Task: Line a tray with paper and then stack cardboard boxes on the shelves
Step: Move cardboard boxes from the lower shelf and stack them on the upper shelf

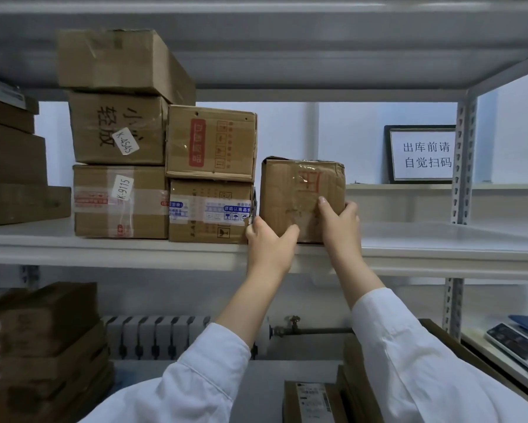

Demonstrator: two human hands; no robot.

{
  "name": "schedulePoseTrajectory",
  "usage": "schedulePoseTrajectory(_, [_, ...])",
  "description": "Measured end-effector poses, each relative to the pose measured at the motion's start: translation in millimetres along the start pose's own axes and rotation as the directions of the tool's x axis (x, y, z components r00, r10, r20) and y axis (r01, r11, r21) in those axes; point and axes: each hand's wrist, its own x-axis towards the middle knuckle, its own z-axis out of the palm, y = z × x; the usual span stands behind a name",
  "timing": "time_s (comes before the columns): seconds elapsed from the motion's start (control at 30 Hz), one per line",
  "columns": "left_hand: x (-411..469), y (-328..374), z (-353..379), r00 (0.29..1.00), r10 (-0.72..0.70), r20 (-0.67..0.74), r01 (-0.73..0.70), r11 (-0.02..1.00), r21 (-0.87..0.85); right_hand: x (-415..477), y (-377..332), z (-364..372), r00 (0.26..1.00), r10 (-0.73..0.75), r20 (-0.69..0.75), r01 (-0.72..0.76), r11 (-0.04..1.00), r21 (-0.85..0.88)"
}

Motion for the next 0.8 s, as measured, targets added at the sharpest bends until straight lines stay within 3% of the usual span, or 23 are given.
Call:
schedulePoseTrajectory(0.2, [-9,-3,3,0.982,0.119,-0.149,-0.116,0.993,0.030,-2,1,-1,0.999,-0.016,0.043,0.015,1.000,0.023])
schedulePoseTrajectory(0.4, [-1,-7,-7,0.962,0.071,-0.265,-0.046,0.994,0.099,-6,2,-5,0.992,-0.072,0.100,0.072,0.997,0.008])
schedulePoseTrajectory(0.5, [-3,-9,-6,0.957,0.061,-0.283,-0.052,0.998,0.042,-9,4,-8,0.992,-0.060,0.110,0.054,0.997,0.055])
schedulePoseTrajectory(0.63, [-17,-21,4,0.945,0.097,-0.311,-0.128,0.988,-0.081,-24,11,-16,0.991,-0.130,-0.045,0.134,0.985,0.109])
schedulePoseTrajectory(0.73, [-25,-34,12,0.978,0.023,-0.206,-0.082,0.956,-0.283,-41,23,-21,0.970,-0.220,-0.099,0.236,0.953,0.192])
schedulePoseTrajectory(0.8, [-27,-41,17,0.993,-0.046,-0.113,-0.002,0.919,-0.394,-49,32,-21,0.968,-0.249,-0.039,0.251,0.940,0.230])
